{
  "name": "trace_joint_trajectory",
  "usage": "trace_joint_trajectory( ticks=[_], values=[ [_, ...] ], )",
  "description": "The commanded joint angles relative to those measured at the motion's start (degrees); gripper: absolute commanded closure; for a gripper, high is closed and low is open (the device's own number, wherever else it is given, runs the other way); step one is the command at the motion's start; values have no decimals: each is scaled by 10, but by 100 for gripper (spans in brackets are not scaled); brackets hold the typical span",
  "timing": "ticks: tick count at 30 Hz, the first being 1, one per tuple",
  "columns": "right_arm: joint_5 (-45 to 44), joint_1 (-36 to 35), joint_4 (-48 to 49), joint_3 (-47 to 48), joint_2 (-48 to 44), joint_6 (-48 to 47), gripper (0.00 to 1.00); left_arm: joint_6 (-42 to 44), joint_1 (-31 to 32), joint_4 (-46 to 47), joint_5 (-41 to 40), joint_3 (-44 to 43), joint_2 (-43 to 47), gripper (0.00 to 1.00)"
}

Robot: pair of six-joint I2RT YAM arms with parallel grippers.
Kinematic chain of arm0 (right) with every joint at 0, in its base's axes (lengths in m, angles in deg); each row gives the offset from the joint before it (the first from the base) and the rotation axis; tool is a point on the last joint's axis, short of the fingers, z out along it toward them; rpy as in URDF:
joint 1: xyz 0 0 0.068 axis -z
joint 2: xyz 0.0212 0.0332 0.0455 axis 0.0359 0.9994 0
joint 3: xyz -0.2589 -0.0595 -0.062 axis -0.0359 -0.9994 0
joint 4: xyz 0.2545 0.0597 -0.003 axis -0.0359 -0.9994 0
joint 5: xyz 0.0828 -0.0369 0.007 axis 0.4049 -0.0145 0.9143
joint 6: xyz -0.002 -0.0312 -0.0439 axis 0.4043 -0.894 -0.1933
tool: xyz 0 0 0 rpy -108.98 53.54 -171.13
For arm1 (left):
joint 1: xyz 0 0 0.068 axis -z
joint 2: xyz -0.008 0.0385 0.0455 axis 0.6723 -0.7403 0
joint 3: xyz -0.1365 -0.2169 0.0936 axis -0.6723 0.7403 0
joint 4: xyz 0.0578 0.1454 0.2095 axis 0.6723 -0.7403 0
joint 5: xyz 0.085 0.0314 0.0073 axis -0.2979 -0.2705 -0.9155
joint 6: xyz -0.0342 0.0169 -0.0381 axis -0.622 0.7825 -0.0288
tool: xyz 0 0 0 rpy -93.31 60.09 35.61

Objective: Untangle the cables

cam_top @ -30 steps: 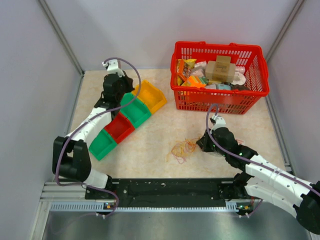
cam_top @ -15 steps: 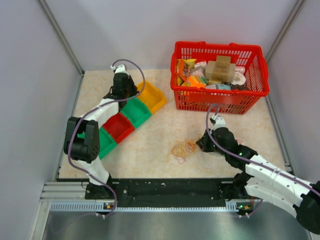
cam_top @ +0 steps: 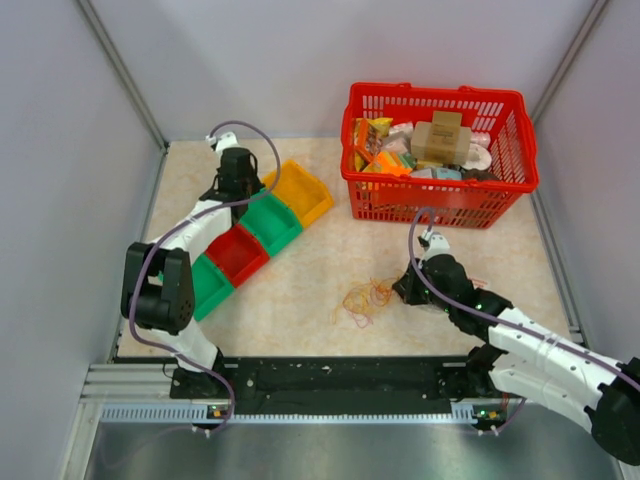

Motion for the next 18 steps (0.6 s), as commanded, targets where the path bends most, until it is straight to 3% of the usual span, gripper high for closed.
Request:
trace_joint_trajectory(
  ticks=[1, 10, 18],
  values=[
    [10, 3, 21, 32, 11, -2, 100, 13, -3, 22, 13, -9, 3, 100],
    [12, 3, 21, 28, 2, 0, 100, 30, 5, -19, 141, -91, -95, 100],
    [12, 3, 21, 33, 7, 0, 100, 54, 5, -79, 141, -180, -152, 100]
  ],
)
